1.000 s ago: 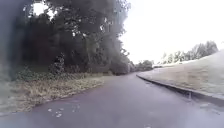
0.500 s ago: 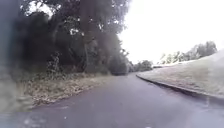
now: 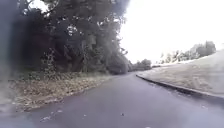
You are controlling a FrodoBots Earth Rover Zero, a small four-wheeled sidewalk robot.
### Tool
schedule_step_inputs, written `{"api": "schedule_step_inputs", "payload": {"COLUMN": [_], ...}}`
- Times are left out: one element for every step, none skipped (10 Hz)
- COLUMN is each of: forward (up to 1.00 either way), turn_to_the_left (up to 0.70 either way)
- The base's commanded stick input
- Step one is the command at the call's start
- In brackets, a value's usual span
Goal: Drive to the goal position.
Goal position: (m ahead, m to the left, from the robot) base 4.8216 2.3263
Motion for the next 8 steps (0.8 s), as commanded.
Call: {"api": "schedule_step_inputs", "payload": {"forward": [1.0, 1.0, 1.0, 1.0, 1.0, 1.0, 1.0, 1.0], "turn_to_the_left": [-0.4, -0.4, 0.0, 0.0, 0.0, 0.0, 0.0, 0.0]}}
